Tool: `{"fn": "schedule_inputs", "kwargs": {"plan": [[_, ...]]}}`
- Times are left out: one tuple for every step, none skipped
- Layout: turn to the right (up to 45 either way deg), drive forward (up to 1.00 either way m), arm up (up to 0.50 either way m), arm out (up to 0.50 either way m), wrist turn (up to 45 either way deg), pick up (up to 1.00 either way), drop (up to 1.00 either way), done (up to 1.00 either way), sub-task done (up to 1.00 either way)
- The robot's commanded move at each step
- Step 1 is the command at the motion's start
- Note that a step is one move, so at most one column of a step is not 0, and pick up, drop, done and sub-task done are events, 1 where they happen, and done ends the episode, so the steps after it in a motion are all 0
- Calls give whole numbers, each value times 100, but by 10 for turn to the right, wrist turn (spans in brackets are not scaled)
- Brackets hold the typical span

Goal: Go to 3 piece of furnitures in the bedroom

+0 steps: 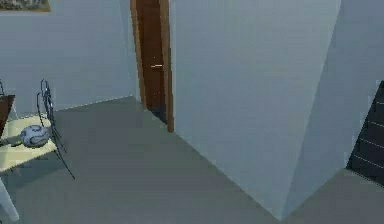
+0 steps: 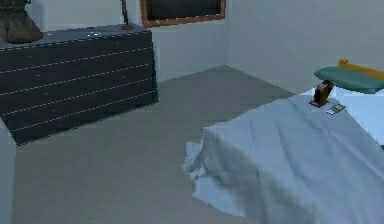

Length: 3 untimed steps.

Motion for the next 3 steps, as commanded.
{"fn": "schedule_inputs", "kwargs": {"plan": [[-330,0,0,0,0,0,0,0,0],[0,55,0,0,0,0,0,0,0],[-60,0,0,0,0,0,0,0,0]]}}
